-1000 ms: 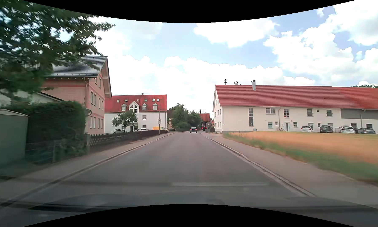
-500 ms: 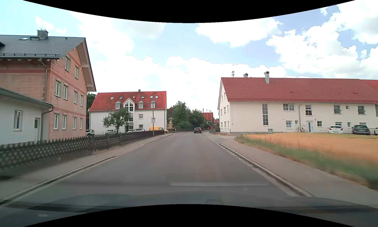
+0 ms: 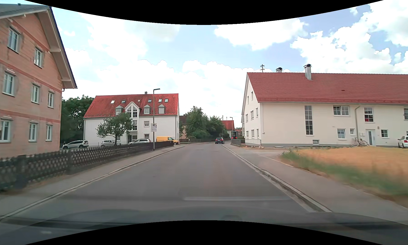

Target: Follow the waypoints while adhering to traffic rules and regulations

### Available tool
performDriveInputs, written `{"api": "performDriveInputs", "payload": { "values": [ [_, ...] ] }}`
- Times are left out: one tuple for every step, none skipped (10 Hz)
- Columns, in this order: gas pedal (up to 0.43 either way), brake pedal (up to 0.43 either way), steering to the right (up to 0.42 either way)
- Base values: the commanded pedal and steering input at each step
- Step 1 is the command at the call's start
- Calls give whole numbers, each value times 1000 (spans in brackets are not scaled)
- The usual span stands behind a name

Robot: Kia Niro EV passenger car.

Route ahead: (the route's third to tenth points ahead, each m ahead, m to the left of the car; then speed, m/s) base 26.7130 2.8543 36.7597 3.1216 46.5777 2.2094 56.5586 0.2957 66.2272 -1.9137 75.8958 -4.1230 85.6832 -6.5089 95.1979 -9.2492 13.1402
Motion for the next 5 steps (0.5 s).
{"api": "performDriveInputs", "payload": {
  "values": [
    [138,0,-2],
    [130,0,-2],
    [118,0,-2],
    [118,0,-2],
    [118,0,-2]
  ]
}}
